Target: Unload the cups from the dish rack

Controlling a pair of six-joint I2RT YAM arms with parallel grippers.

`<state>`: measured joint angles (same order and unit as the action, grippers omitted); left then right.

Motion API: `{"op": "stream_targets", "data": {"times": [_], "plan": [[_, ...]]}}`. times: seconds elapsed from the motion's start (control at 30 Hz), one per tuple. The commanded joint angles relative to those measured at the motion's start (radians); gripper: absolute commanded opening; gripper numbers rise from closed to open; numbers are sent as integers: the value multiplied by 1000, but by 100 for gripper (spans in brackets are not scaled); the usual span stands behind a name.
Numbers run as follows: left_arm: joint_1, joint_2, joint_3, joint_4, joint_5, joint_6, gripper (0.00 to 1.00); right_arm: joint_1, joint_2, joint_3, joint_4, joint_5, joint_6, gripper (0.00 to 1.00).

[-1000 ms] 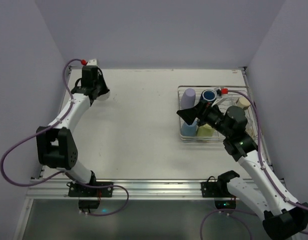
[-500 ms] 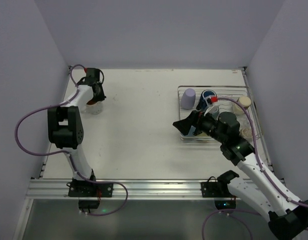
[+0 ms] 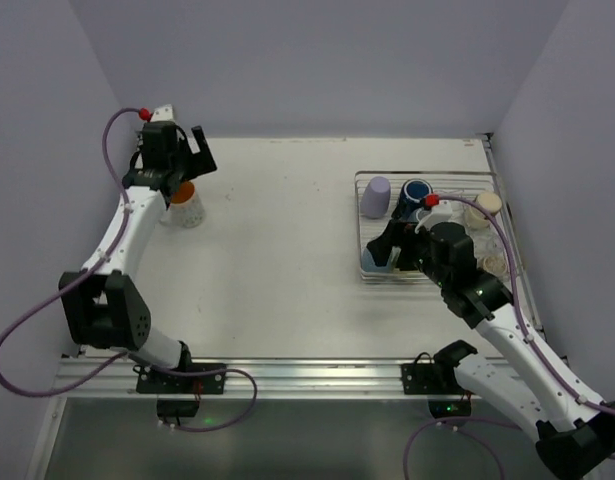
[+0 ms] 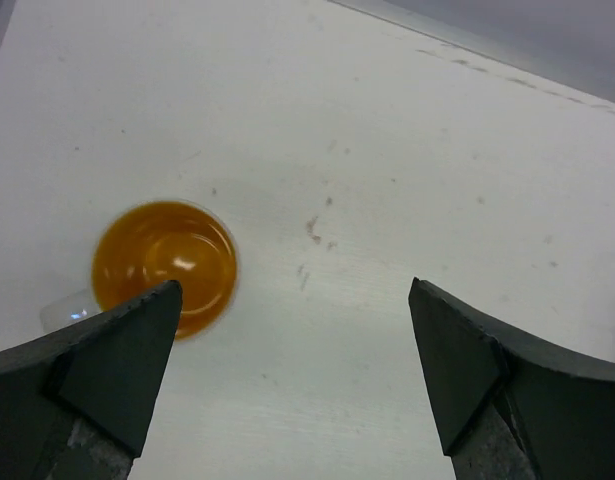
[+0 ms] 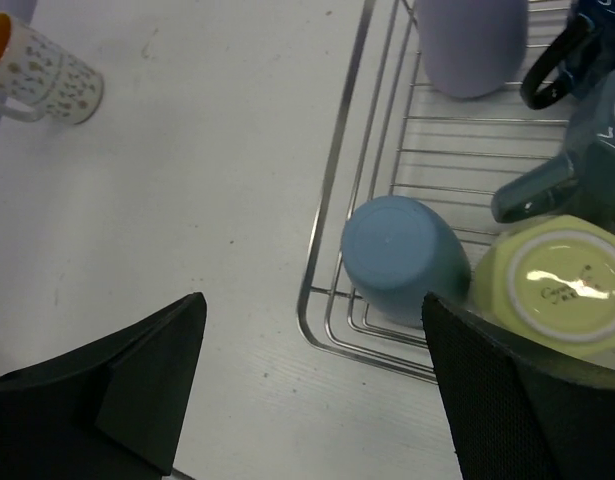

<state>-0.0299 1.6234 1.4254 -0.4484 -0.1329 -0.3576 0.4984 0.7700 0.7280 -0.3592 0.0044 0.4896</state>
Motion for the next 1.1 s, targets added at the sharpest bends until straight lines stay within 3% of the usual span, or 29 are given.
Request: {"op": "stream_targets", "data": {"times": [0.0,0.17,0.2,0.33,0.5,0.6,0.83,1.07], "plan": [[-71,-216,-141,141,160,-58,100,3,-6,59,-112,179,-26,90],[-255,-524,-438,279,303,-81,100,-6,11,68,-207,426,-17,95],[-280,-561,-472,289,397,-86,100,-14,40,70,-216,440,-16,98],[-283,-726,-583,269,550,-11,100,-34,100,73,-231,496,4,99],[-288,-921,-747,243,518,69,100,-58,172,99,-233,522,24,99],[-289,-950,-757,192,467,88,100,-63,221,105,-231,523,33,96],[-291,-950,-767,224,521,74,100,-72,330,113,-190,486,40,95],[-291,-958,-770,224,516,72,100,-106,403,105,-126,476,32,85]]}}
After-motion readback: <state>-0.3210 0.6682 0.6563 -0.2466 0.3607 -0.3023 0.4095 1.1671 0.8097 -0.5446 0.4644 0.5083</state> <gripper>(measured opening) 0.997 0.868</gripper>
